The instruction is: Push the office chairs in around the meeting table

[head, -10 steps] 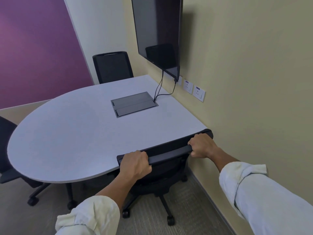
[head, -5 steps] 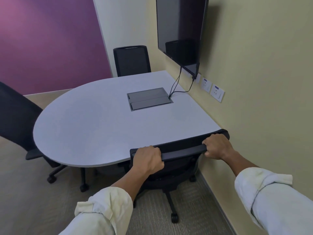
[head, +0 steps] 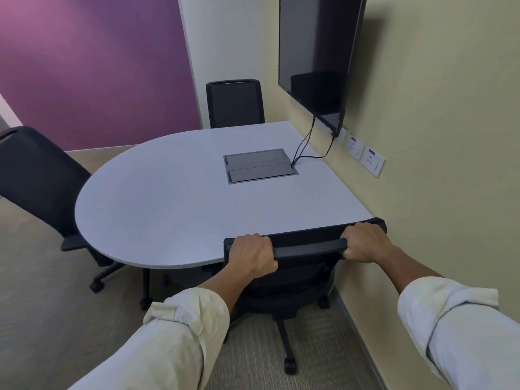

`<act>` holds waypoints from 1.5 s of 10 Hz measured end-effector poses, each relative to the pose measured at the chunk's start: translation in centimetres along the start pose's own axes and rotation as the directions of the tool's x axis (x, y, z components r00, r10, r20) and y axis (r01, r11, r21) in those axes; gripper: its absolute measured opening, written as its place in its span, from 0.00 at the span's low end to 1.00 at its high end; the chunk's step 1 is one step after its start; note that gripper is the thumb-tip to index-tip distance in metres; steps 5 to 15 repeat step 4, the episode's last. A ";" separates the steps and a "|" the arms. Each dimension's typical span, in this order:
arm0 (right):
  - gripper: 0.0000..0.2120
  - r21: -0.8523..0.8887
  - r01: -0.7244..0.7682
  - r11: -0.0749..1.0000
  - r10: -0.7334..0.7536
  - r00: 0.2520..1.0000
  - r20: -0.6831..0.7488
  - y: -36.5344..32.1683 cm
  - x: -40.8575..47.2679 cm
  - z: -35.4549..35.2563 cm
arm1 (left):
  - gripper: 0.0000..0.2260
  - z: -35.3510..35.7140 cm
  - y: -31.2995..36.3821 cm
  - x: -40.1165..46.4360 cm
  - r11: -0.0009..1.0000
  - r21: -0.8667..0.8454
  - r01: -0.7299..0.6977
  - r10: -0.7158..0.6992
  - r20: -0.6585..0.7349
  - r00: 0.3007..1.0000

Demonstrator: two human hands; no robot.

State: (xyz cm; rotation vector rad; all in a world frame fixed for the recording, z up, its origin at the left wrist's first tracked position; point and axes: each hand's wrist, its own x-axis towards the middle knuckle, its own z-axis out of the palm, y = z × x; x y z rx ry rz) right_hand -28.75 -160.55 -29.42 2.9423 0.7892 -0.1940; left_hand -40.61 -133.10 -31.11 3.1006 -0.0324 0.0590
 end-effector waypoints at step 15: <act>0.21 0.293 0.274 0.916 -0.216 0.952 -0.217 -1.4 -3.0 -2.9 | 0.18 -3.0 -0.3 -2.1 0.881 -0.473 0.017 -0.072 -0.099 0.992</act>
